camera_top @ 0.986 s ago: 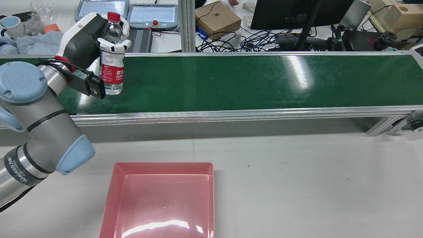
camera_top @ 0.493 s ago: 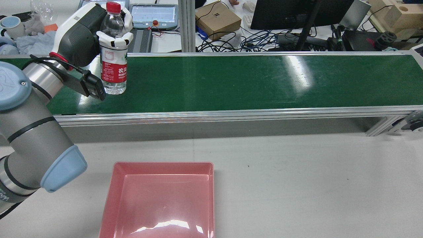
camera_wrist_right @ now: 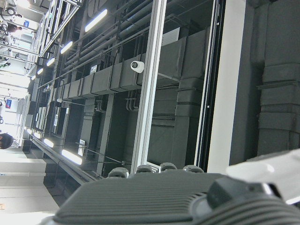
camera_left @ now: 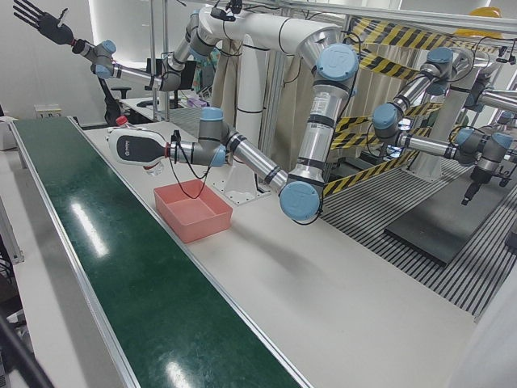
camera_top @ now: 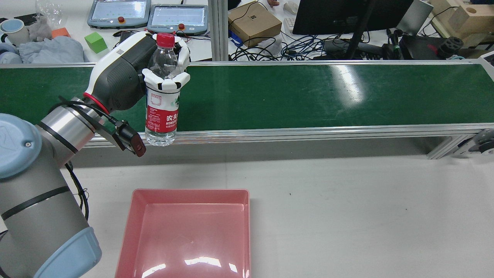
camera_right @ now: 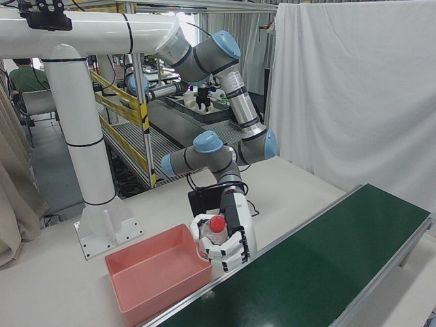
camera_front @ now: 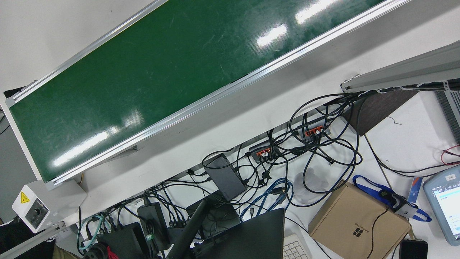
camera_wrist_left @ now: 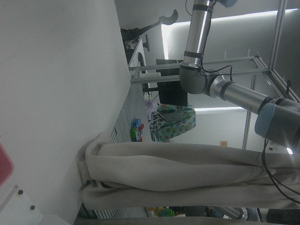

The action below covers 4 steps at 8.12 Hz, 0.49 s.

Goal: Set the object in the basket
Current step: 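Carry the bottle with the left hand over the pink tray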

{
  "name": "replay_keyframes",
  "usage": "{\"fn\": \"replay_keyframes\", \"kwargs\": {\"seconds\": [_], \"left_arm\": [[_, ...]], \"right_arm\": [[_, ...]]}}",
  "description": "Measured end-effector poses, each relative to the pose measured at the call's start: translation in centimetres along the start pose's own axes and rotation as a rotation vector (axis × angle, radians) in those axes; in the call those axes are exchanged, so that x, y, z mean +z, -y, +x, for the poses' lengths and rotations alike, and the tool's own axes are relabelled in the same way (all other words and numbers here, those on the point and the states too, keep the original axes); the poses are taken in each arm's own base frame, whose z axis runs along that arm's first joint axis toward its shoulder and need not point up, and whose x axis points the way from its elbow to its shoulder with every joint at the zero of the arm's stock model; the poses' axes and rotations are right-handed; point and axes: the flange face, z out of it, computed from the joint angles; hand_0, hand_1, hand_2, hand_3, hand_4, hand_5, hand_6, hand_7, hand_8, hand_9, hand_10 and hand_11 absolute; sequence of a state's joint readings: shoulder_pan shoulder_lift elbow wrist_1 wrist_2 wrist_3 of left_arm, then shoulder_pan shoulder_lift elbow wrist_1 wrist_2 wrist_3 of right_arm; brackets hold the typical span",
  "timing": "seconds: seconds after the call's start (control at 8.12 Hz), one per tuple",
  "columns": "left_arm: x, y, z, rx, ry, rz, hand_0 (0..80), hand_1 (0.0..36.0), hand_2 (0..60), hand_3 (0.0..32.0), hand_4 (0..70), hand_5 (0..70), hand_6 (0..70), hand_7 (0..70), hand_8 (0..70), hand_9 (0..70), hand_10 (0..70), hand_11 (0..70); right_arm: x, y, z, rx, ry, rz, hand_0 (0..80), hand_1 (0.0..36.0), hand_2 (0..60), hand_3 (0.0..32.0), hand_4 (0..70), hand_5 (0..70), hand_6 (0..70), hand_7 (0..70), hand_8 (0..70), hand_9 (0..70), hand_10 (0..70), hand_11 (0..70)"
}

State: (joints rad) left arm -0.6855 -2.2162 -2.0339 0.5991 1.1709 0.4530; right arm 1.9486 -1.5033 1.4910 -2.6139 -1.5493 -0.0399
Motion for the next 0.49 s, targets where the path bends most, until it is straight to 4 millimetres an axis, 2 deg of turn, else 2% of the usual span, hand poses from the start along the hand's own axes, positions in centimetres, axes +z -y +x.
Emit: {"fn": "replay_keyframes", "kwargs": {"seconds": [0.25,0.37,0.49], "left_arm": [[-3.2,-0.5,-1.7,-0.027,0.036,-0.014,66.1,21.1,37.2,0.0,54.5,70.0,70.0,70.0,69.8,70.0,67.4,70.0],[-4.4,-0.8,-2.8,-0.041,0.047,-0.012,70.8,22.4,36.2,0.0,52.4,70.0,70.0,70.0,69.2,70.0,66.6,70.0],[-5.1,-1.3,-4.1,-0.054,0.058,-0.010,71.0,23.0,38.3,0.0,53.1,70.0,70.0,70.0,68.6,70.0,65.5,70.0]], "right_arm": [[0.0,0.0,0.0,0.000,0.000,0.000,0.0,0.0,0.0,0.0,0.0,0.0,0.0,0.0,0.0,0.0,0.0,0.0],[0.0,0.0,0.0,0.000,0.000,0.000,0.0,0.0,0.0,0.0,0.0,0.0,0.0,0.0,0.0,0.0,0.0,0.0],[0.0,0.0,0.0,0.000,0.000,0.000,0.0,0.0,0.0,0.0,0.0,0.0,0.0,0.0,0.0,0.0,0.0,0.0]]}}
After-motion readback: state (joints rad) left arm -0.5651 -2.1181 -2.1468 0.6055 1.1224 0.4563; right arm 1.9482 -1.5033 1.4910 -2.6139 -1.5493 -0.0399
